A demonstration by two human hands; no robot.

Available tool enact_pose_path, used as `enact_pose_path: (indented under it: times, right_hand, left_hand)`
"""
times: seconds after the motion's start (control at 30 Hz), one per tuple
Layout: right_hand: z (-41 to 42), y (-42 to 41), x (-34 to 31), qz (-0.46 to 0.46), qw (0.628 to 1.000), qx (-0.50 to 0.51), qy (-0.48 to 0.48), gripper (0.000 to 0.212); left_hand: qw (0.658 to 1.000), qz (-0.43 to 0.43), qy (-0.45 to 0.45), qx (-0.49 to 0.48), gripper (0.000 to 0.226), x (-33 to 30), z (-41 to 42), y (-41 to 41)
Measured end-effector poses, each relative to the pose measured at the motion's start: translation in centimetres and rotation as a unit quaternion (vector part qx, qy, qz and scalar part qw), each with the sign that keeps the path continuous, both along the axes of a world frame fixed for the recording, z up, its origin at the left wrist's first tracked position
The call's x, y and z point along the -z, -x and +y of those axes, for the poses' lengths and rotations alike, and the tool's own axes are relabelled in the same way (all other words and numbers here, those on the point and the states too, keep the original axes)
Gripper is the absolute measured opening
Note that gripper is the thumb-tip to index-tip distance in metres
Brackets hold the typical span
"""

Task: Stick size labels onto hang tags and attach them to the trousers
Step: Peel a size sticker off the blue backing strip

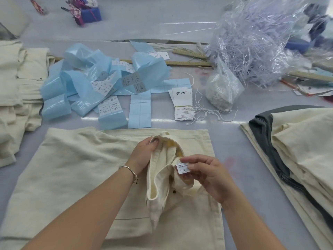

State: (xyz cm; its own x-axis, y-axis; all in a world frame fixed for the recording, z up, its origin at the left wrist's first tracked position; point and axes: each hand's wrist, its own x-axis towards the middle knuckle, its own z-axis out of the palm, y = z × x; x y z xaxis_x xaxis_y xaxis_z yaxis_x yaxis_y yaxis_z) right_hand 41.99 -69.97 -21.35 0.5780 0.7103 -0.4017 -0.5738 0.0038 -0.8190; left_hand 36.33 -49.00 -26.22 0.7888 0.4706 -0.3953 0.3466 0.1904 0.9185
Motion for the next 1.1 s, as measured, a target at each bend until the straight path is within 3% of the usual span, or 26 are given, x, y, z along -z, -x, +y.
enact_pose_path:
  times: [0.23,0.37,0.47,0.57,0.63,0.77,0.87,1.0,1.07,1.1]
  right_hand:
    - [0.8,0.2,-0.4,-0.052,0.998,0.016,0.032,0.028]
    - [1.6,-1.3,-0.4,-0.144,0.965,0.202,0.08,0.031]
    - [3.8,-2.8,-1.5,-0.191,0.945,0.258,0.064,0.026]
    - [7.5,-3.9,-1.7,-0.215,0.95,0.211,0.084,0.022]
    - [10.4,-4.5,-1.4,-0.238,0.95,0.162,0.122,0.021]
    - [16.4,-5.4,0.6,-0.293,0.923,0.084,0.234,0.014]
    - [20.7,-6.2,2.6,-0.348,0.868,0.025,0.353,0.049]
    - [25.2,-6.4,4.4,-0.464,0.695,-0.016,0.549,0.081]
    - [26.6,-6.7,5.0,-0.48,0.666,0.002,0.571,0.087]
    - [27.1,-7.1,5.3,-0.487,0.668,0.02,0.562,0.087]
  left_hand:
    - [1.0,0.003,-0.011,-0.005,0.026,-0.4,-0.4,0.0]
    - [0.999,-0.008,-0.026,0.016,0.019,-1.4,-0.9,0.4]
    - [0.995,0.022,0.082,0.044,0.042,-2.3,-0.8,0.8]
    - [0.988,0.051,0.128,0.067,0.037,-3.0,-0.1,1.4]
    - [0.993,0.033,0.08,0.075,0.029,-3.2,0.8,1.8]
    - [0.994,0.011,-0.1,0.053,0.022,-3.3,4.5,2.4]
    - [0.981,0.001,-0.193,0.011,0.025,-3.5,8.4,2.6]
    - [0.979,-0.002,-0.194,-0.059,0.025,-3.1,12.6,2.4]
    - [0.983,0.001,-0.172,-0.069,0.026,-2.7,13.8,2.3]
    - [0.985,0.001,-0.162,-0.063,0.028,-2.5,14.1,2.2]
